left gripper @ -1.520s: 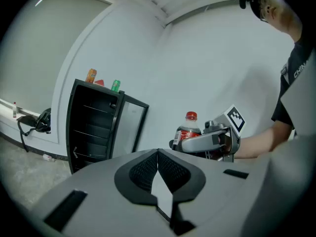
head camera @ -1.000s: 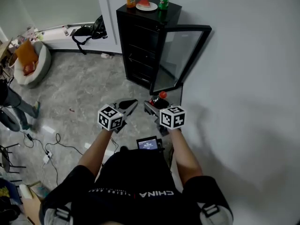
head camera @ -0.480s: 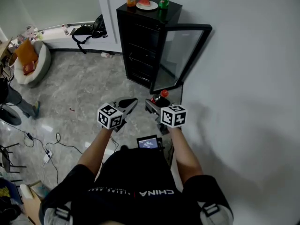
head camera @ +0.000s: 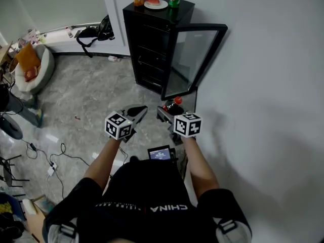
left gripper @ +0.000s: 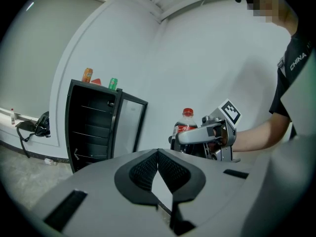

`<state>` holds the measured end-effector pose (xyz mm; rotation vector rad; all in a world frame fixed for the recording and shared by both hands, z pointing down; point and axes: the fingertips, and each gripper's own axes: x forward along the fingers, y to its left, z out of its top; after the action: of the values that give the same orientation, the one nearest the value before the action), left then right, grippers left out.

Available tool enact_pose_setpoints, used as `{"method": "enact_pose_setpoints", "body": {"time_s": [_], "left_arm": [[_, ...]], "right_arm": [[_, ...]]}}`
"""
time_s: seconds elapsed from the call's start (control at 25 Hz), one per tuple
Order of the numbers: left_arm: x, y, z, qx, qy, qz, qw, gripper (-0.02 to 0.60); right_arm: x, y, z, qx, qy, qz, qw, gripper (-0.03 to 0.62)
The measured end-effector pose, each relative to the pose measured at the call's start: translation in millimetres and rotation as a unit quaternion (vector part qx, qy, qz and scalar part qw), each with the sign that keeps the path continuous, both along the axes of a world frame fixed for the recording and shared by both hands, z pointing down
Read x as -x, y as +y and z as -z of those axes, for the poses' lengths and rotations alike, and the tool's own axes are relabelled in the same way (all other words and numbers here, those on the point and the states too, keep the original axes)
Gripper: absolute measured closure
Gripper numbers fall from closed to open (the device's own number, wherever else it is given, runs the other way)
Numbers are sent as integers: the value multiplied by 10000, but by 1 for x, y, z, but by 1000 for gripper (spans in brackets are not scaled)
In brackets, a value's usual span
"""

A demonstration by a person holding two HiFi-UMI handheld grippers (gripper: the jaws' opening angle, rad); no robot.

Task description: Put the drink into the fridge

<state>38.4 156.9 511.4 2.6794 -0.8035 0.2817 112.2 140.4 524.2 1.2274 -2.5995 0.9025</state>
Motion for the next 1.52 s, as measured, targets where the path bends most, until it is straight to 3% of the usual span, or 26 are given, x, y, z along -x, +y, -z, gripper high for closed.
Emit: {"method": "enact_pose_setpoints", "body": {"time_s": [0.4,0.64,0.88,1.2,1.52], "left_arm": [[-28,0,-1,28,-111,113,9999,569],[-30,2,-11,93,-117,297,9994,569],[-27,-12,-23,218,-135,218,9994,569],[-10,-68,-33,241,-58,-34,9997,569],[22,-167,-35,249,8,-302,9992,569]], "right_arm": [[-28,-5,-1,-20,-176,67,9998,276],[-36,-9,-12,91,-284,136,9995,276],[-34,-21,-18,187,-346,104,9992,276],[-22,-64,-32,288,-237,-143,9992,276],[10,-156,-28,241,-161,-373,9989,276]]}}
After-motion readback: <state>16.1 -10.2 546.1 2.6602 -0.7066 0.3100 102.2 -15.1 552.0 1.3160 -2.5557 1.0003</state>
